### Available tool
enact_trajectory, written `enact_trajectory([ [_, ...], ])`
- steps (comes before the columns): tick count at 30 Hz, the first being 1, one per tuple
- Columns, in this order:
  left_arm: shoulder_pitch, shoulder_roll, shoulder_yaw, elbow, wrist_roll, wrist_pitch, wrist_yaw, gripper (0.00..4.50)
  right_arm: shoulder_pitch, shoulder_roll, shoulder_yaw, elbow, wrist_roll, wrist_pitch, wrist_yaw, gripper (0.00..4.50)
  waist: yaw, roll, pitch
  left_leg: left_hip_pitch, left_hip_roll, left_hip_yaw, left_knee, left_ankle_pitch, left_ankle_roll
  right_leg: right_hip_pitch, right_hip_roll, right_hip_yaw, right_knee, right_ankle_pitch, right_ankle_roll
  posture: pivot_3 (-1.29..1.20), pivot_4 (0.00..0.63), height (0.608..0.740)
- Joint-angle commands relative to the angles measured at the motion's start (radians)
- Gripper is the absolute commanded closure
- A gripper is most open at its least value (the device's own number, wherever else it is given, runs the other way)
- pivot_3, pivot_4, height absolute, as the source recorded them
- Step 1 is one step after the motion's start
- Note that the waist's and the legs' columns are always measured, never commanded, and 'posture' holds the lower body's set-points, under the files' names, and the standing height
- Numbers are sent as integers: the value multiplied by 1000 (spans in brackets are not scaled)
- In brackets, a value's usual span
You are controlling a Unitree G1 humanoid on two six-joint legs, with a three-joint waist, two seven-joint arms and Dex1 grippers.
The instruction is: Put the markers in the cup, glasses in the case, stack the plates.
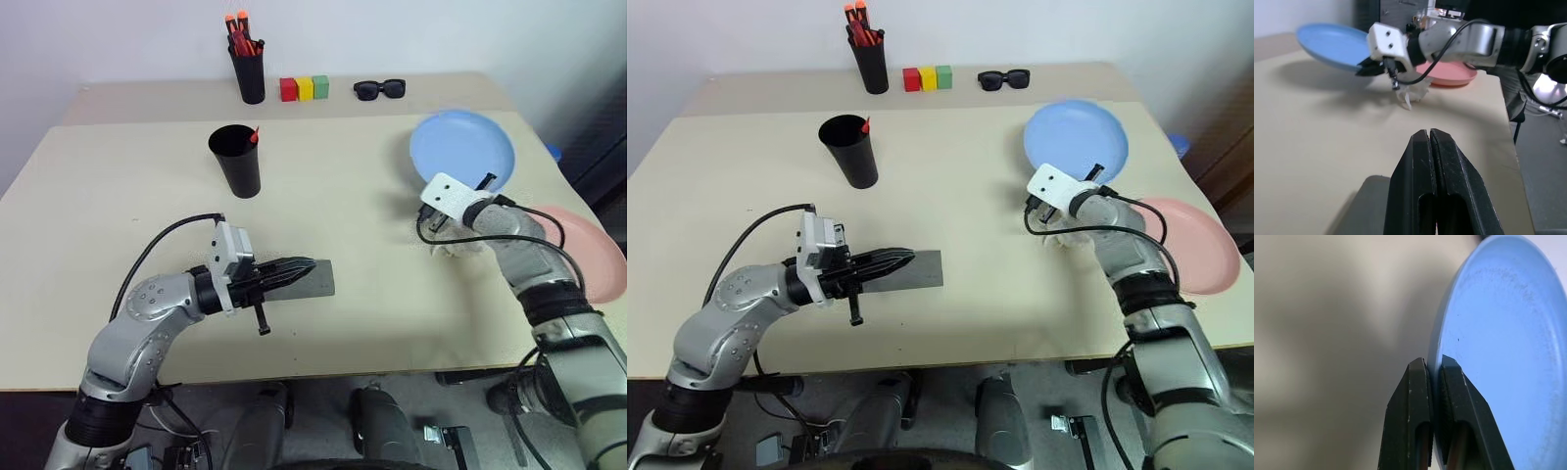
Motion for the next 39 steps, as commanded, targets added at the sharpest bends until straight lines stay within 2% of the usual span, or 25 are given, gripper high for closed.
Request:
enact_trajectory([
  [1, -30, -13, -42, 4, 16, -29, -22, 4500, 98, -75, -164, -281, 75, 125, 59, 4484, 3, 0, 0, 0, 0, 0, 0, 0, 0, 0, 0, 0, 0, 0, 0, 0, 150, 740],
  [3, -47, -21, -68, 19, 25, -37, -34, 4500, 192, -106, -256, -425, 125, 219, 104, 4484, 6, 0, 0, 0, 0, -1, 1, 0, 0, 0, 0, 0, 0, 0, 0, 0, 150, 740],
  [5, -81, -40, -105, 55, 42, -50, -52, 4500, 367, -155, -388, -566, 154, 284, 172, 4484, 18, 2, -1, 0, 0, 0, 1, 0, 0, 1, 0, 0, 0, -1, -2, 0, 150, 740],
  [9, -125, -61, -145, 129, 62, -77, -100, 4500, 646, -180, -572, -712, 164, 375, 239, 4484, 23, 3, -2, 0, 0, 0, 3, -1, 2, 3, 0, 0, 0, -2, -2, 0, 150, 740],
  [13, -149, -73, -167, 178, 81, -107, -136, 4500, 827, -176, -622, -777, 142, 385, 268, 4484, 11, 6, -4, 2, 1, 3, 3, -1, 2, 3, 0, 0, 0, -2, -3, 0, 150, 740],
  [15, -157, -80, -169, 195, 86, -116, -147, 4500, 871, -172, -626, -780, 129, 386, 259, 4484, 7, 6, -4, 2, 2, 3, 3, -1, 2, 3, 0, 0, 0, -2, -4, 0, 150, 740],
  [16, -159, -82, -168, 203, 88, -120, -151, 4500, 868, -163, -630, -776, 139, 398, 251, 4484, 5, 6, -4, 2, 2, 3, 3, -1, 2, 3, 0, 0, 0, -1, -4, 0, 150, 740],
  [19, -156, -81, -162, 216, 90, -134, -161, 4500, 851, -150, -635, -759, 159, 419, 238, 3485, 3, 6, -4, 2, 2, 3, 3, -1, 2, 3, -1, 0, 0, -1, -4, 0, 150, 740],
  [25, -134, -79, -151, 206, 99, -139, -142, 4500, 798, -163, -603, -747, 159, 373, 222, 679, 13, 6, -4, 2, 2, 2, 3, -1, 2, 3, -1, 0, 0, -2, -4, 0, 150, 740],
  [31, -114, -81, -141, 184, 107, -130, -102, 4500, 650, -77, -552, -797, 342, 448, 272, 679, 18, 6, -4, 2, 4, 1, 3, -1, 2, 4, -1, 0, 0, -2, -4, 0, 150, 740],
  [39, -105, -74, -134, 156, 101, -117, -77, 4500, 553, -11, -336, -666, 278, 388, 183, 679, 20, 6, -4, 1, 3, 1, 4, -1, 2, 4, -1, 0, -1, -2, -4, 0, 150, 740],
])
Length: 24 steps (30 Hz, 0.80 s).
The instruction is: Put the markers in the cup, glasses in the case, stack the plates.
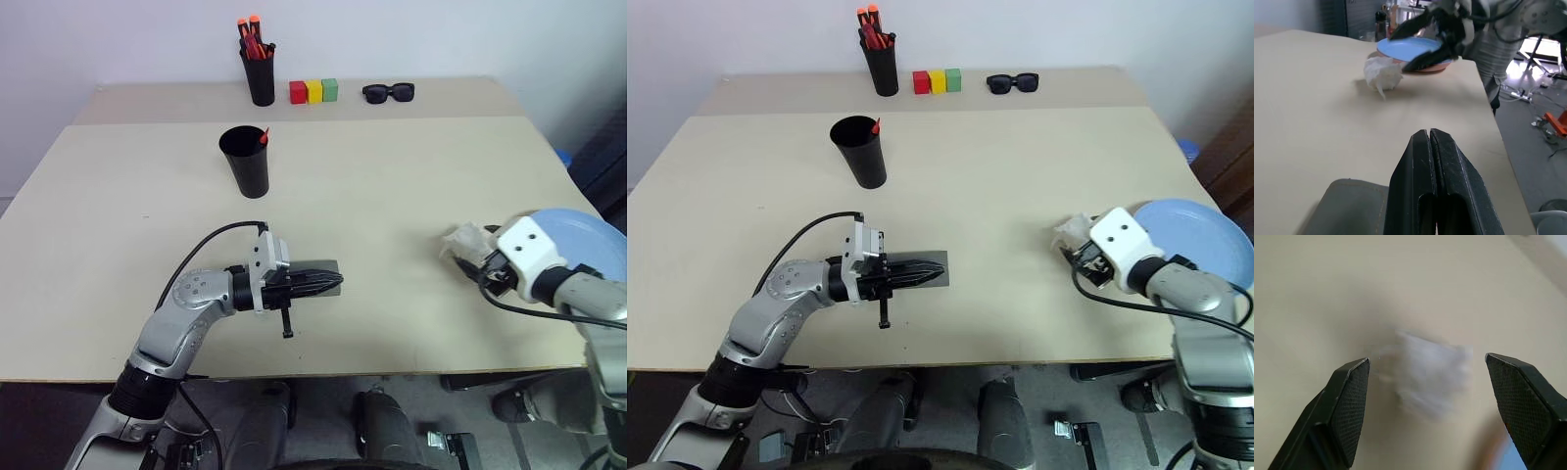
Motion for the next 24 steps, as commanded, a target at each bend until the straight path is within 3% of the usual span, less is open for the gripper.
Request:
enact_trajectory([
  [1, -4, 2, 23, -44, -8, -2, 14, 4500, -44, 9, 51, 71, -58, -48, -67, 679, 0, 0, 0, 0, 0, 0, 0, 0, 0, 0, 0, 0, 0, 0, 0, 0, 150, 740],
  [5, 4, 5, 26, -61, -11, 8, 31, 4500, -76, 12, 95, 178, -116, -93, -133, 679, 1, 0, 0, 0, 0, 0, 0, 0, 0, 0, 0, 0, 0, 0, 0, 0, 150, 740],
  [6, 8, 7, 26, -66, -12, 9, 33, 4500, -77, 9, 97, 190, -121, -100, -137, 913, 0, 0, 0, 0, -1, 0, 0, 0, 0, 0, 0, 0, 0, 0, 0, 0, 150, 740],
  [9, 19, 13, 29, -76, -16, 12, 38, 4500, -74, -2, 101, 205, -132, -117, -142, 1940, -1, 0, 0, 0, -1, 0, 0, 0, 0, 0, 0, 0, 0, 0, 0, 0, 150, 740],
  [14, 28, 7, 26, -85, -16, 15, 46, 4500, -65, 2, 73, 194, -132, -134, -166, 4424, -1, 0, 0, 0, -1, 0, 0, 0, 0, 0, 0, 0, 0, 0, 0, 0, 150, 740],
  [19, 21, -10, 6, -73, -11, 9, 39, 4500, -68, 5, -38, 165, -155, -101, -277, 4471, 1, 0, 0, 0, -1, 0, 0, 0, 0, 0, 0, 0, 0, 0, 0, 0, 150, 740],
  [24, -3, -34, -21, -37, -6, -4, 6, 4500, 23, -37, -137, 132, -217, -43, -331, 4471, 2, 0, 0, 0, -2, 0, 0, 0, 0, 0, 0, 0, 0, 0, 0, 0, 150, 740],
])
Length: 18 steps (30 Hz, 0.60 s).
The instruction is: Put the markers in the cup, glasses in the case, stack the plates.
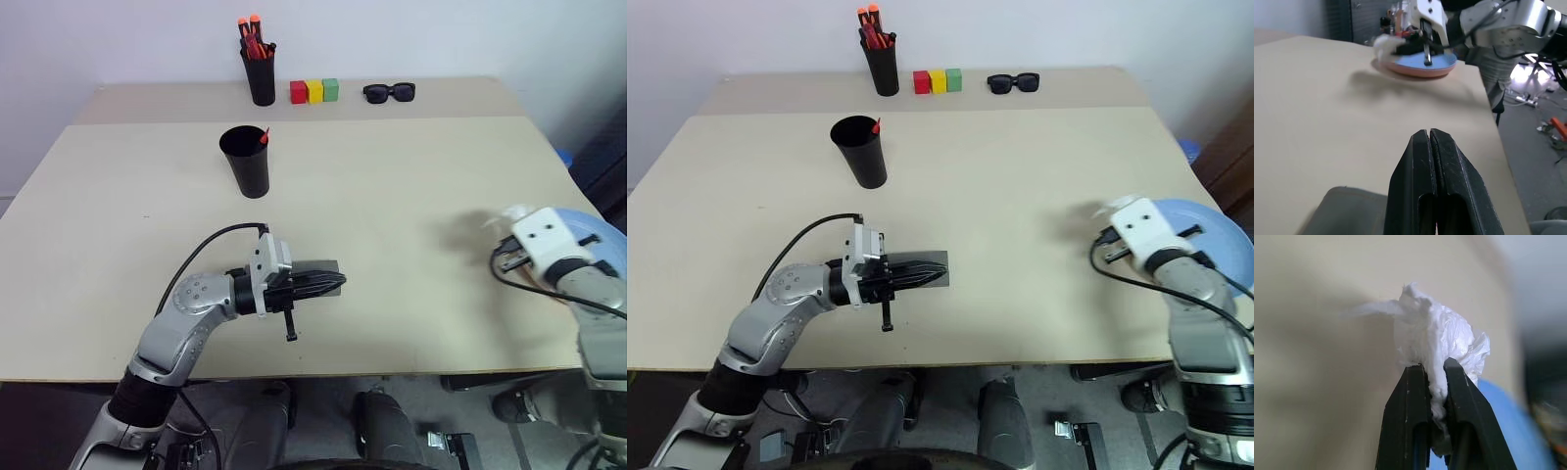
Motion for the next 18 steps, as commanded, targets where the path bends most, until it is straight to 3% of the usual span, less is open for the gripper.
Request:
enact_trajectory([
  [1, -34, -17, -13, 15, -4, -25, -32, 4500, 69, -17, -86, -67, -33, 39, -24, 4471, -1, 0, 0, 0, 0, 0, 0, 0, 0, 0, 0, 0, 0, 0, 0, 0, 150, 740],
  [4, -55, -29, -17, 47, 1, -37, -56, 4500, 119, -15, -117, -86, -43, 71, -26, 4471, -5, 1, -1, 0, 0, 1, 0, 0, 0, 0, 0, 0, 0, 0, 0, 0, 150, 740],
  [7, -78, -44, -23, 78, 9, -51, -67, 4500, 143, -9, -146, -96, -22, 87, -15, 3410, -7, 3, -2, 1, 0, 1, 0, 0, 0, 0, 0, 0, 1, 0, 0, 0, 150, 740],
  [12, -77, -46, 0, 102, 17, -69, -57, 4500, 142, -22, -126, -94, -37, 67, -9, 1059, -5, 3, -2, 1, 0, 1, 0, 0, 0, 0, 0, 0, 1, 0, 0, 0, 150, 740],
  [18, -82, -17, 104, 157, 50, -103, 29, 4500, 70, -1, -109, -99, 67, -36, 64, 1059, -8, 3, -2, 1, 0, 1, 0, 0, 0, 0, 0, 0, 1, 0, 0, 0, 150, 740],
])
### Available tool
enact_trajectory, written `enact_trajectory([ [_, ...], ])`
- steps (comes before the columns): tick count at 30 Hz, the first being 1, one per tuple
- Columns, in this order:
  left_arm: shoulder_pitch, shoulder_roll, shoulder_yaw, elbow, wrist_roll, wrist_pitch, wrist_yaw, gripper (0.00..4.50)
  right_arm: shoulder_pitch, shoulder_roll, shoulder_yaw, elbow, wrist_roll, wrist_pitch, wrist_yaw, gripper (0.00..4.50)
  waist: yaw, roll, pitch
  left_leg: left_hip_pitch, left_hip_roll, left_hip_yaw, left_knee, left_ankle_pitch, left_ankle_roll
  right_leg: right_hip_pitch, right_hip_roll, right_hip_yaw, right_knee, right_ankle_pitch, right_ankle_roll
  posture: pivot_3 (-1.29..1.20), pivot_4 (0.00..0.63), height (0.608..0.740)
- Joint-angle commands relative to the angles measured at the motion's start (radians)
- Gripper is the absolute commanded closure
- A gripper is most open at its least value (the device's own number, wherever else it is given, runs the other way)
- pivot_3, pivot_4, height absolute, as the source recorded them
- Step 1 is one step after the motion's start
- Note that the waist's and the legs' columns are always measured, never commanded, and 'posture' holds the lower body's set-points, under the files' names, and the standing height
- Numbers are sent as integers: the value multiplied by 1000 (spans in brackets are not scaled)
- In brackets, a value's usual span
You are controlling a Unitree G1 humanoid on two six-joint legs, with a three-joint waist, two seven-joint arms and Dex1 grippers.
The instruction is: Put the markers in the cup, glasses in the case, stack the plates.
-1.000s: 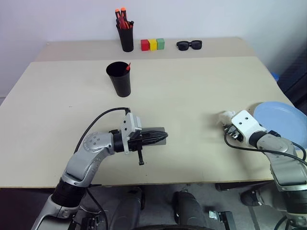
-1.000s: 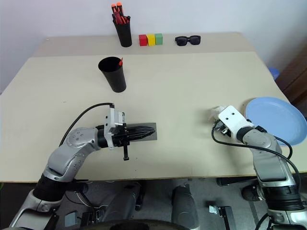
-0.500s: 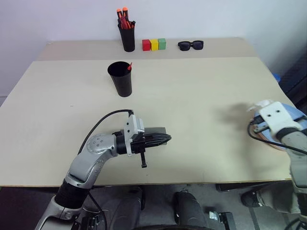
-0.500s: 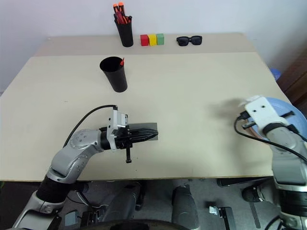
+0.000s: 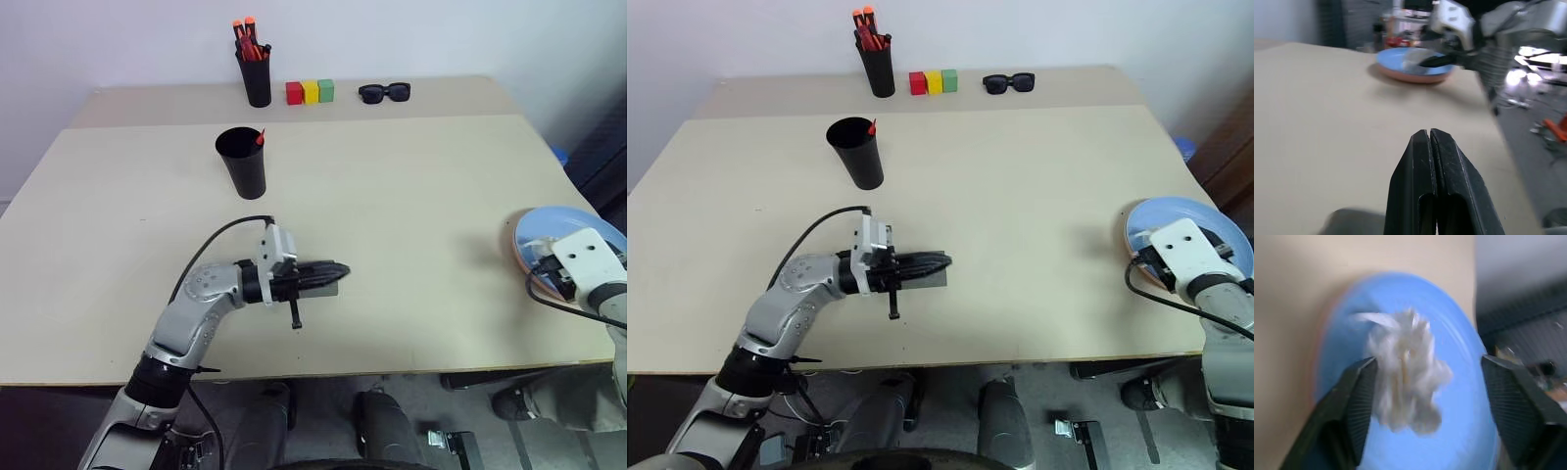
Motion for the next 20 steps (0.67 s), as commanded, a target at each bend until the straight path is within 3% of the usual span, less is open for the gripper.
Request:
enact_trajectory([
  [1, -11, 18, 83, 9, 21, -38, 59, 4500, -66, 7, -20, -30, 79, -83, 37, 1059, -1, 0, 0, 0, 0, 0, 0, 0, 0, 0, 0, 0, 0, 0, 0, 0, 150, 740],
  [7, 68, 106, 325, 48, 99, -99, 272, 4500, -256, 109, 64, -10, 314, -96, 184, 1059, -17, 0, 0, 0, 1, -3, -1, 0, 0, 0, 0, 0, 0, 0, 1, 0, 150, 740],
  [11, 166, 146, 401, 4, 139, -87, 358, 4500, -304, 146, 146, 24, 387, -95, 274, 1059, -16, 0, 0, 1, 1, -3, -1, 0, 0, 0, 0, 0, 0, 1, 2, 0, 150, 740],
  [20, 301, 115, 467, -135, 132, -30, 497, 4500, -435, 178, 265, 186, 404, -136, 356, 1059, -10, -1, 0, 0, 1, -4, -1, 0, 0, -1, 0, 0, 0, 0, 0, 0, 150, 740],
])
